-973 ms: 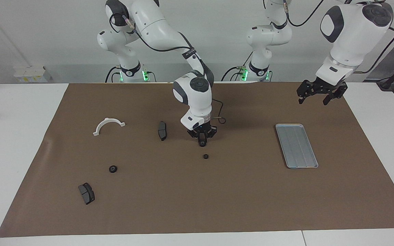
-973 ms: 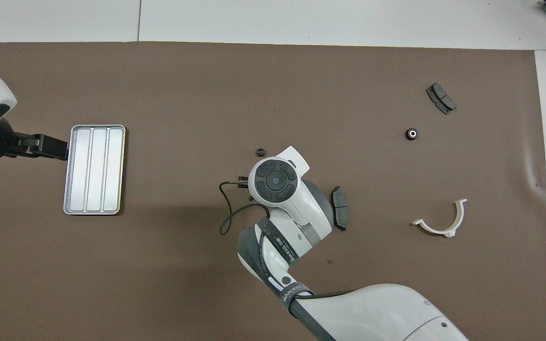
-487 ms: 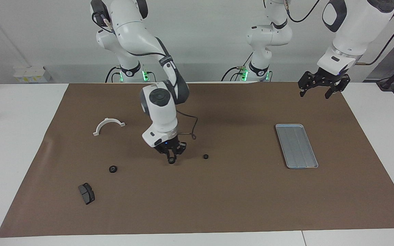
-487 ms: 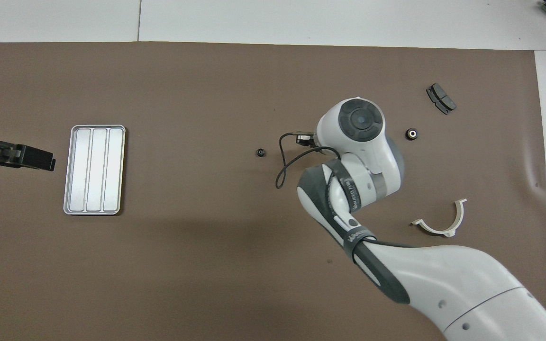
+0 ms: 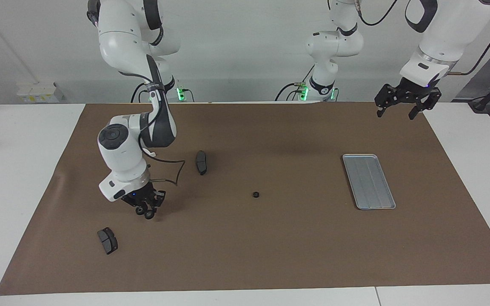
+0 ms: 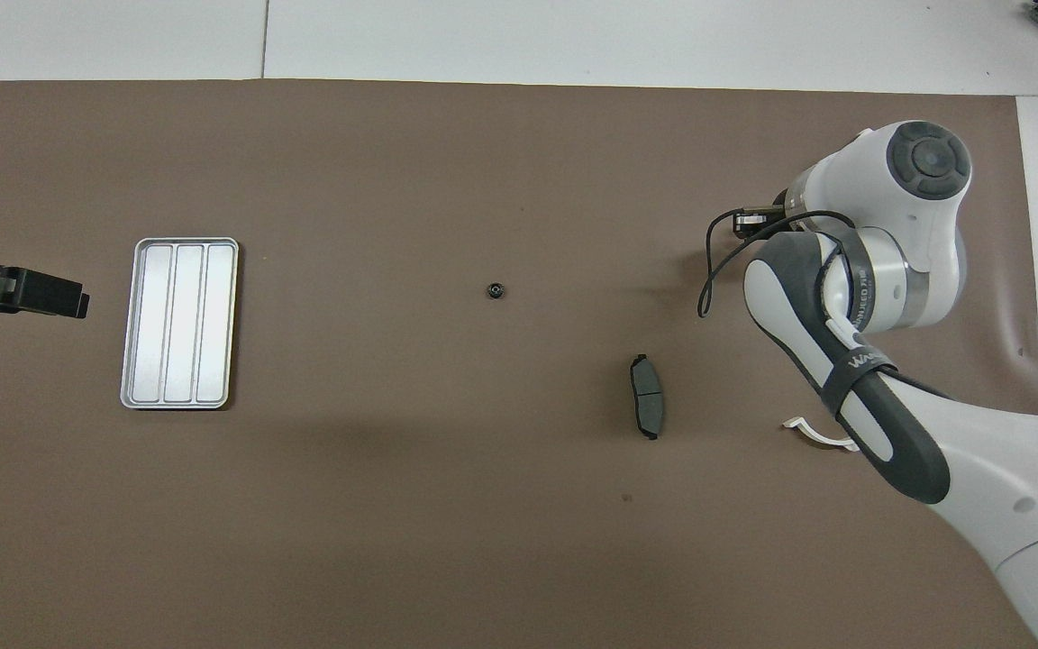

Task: Place bearing gear from tray to pile
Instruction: 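Place the gear beside the first one near the dark bracket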

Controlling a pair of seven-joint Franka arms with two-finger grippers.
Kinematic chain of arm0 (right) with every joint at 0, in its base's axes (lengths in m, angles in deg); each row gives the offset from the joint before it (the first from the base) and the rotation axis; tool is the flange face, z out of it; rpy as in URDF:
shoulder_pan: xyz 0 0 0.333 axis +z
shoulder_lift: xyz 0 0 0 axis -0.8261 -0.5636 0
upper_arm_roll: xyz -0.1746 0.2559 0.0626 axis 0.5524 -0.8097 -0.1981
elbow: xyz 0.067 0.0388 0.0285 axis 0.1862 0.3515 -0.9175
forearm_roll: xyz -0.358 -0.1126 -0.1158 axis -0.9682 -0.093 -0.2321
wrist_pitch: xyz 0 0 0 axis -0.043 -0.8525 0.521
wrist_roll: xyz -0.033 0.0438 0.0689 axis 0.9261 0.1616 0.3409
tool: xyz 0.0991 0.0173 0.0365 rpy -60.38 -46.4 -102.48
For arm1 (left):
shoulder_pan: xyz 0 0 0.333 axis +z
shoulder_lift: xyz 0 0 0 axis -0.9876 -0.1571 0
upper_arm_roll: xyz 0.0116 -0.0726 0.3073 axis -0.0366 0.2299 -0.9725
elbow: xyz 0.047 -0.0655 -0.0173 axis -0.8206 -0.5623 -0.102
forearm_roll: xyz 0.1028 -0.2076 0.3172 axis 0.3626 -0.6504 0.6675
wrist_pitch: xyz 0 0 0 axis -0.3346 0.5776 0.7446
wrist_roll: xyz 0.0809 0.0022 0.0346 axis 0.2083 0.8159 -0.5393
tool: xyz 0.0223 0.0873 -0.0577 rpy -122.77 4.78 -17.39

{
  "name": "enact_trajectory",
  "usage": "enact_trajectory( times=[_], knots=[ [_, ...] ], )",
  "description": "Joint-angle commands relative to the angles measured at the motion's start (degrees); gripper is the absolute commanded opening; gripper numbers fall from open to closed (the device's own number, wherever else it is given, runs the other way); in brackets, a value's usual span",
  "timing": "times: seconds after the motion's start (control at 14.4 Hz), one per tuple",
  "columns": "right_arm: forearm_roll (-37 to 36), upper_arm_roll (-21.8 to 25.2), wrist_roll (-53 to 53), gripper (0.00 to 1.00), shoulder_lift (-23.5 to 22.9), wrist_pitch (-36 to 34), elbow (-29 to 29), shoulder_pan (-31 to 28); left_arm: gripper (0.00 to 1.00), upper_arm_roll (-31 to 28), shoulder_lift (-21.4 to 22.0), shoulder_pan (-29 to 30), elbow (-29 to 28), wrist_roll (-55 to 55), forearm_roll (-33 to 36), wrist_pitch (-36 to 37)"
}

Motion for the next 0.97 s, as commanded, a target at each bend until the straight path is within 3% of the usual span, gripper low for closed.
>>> enact_trajectory(
  times=[0.0, 0.35, 0.49, 0.56, 0.63, 0.7, 0.76, 0.9],
  knots=[
    [-0.5, -0.9, -2.5, 0.08, 0.4, 0.5, 0.9, -2.5, 1.00, 0.7, 0.0, 0.9, 0.5, 1.7, -0.7, 1.4],
    [-0.6, -0.9, -6.1, 0.09, 0.3, 0.8, 1.4, -6.6, 1.00, 0.8, 0.4, 1.5, -0.7, 1.2, -0.8, 0.9],
    [-0.6, -0.9, -7.8, 0.13, 0.2, 1.1, 1.8, -8.1, 1.00, 0.7, 0.4, 1.3, -0.7, 1.1, -0.8, 1.1],
    [-0.5, -0.8, -7.8, 0.22, 0.2, 2.4, 2.7, -8.4, 1.00, 0.6, 0.4, 1.6, -0.7, 1.0, -0.7, 1.2],
    [-0.5, -0.8, -7.6, 0.45, 0.4, 3.1, 3.6, -8.4, 1.00, 0.4, 0.4, 1.7, -0.7, 1.0, -0.7, 1.0],
    [-0.5, -0.9, -7.4, 0.76, 0.4, 3.1, 3.7, -8.5, 1.00, 0.3, 0.4, 1.7, -0.7, 1.0, -0.7, 0.9],
    [-0.5, -0.9, -7.3, 0.89, 0.5, 3.0, 3.6, -8.4, 1.00, 0.2, 0.4, 1.7, -0.7, 1.0, -0.7, 0.9],
    [-0.5, -0.9, -6.8, 0.93, 0.9, 2.2, 3.1, -6.6, 1.00, 0.2, 0.4, 1.7, -0.7, 1.0, -0.7, 0.9]
  ],
)
